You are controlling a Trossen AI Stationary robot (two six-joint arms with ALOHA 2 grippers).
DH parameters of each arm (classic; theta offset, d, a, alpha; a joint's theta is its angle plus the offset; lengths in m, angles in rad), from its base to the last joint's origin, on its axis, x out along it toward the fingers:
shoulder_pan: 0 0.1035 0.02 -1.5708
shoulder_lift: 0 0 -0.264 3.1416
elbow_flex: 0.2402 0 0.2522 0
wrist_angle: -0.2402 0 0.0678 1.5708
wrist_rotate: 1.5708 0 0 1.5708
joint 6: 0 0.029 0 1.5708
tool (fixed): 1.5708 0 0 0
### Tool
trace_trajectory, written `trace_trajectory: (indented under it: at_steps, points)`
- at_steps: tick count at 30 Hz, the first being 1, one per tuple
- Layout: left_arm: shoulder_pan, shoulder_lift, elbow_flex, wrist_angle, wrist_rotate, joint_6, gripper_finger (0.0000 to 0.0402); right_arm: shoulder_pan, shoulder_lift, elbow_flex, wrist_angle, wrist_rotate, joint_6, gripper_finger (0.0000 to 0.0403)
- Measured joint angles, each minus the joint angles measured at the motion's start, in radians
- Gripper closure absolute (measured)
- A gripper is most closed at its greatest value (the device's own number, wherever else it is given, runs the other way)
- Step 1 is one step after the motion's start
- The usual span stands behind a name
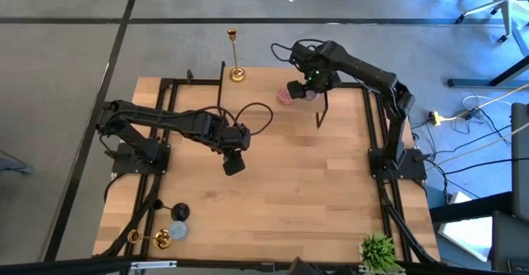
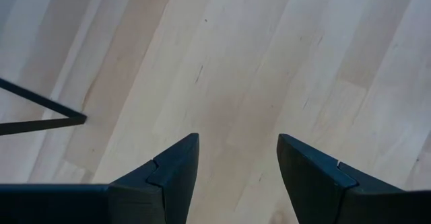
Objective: Pick & Place candle stick holders
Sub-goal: Put the white candle on the shelf
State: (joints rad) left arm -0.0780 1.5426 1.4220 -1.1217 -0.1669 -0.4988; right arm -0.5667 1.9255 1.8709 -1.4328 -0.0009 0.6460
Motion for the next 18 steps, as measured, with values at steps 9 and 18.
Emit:
trace_trajectory:
  at_steps: [9,18]
  points:
    - [0.000,0.000,0.000,0.000,0.000,0.015,0.0203,0.008,0.000,0.000,-0.007,-0.035,-0.007,0.0091]
    - [0.000,0.000,0.000,-0.001,0.000,0.023,0.0203,0.019,0.000,0.000,-0.010,-0.029,-0.011,0.0088]
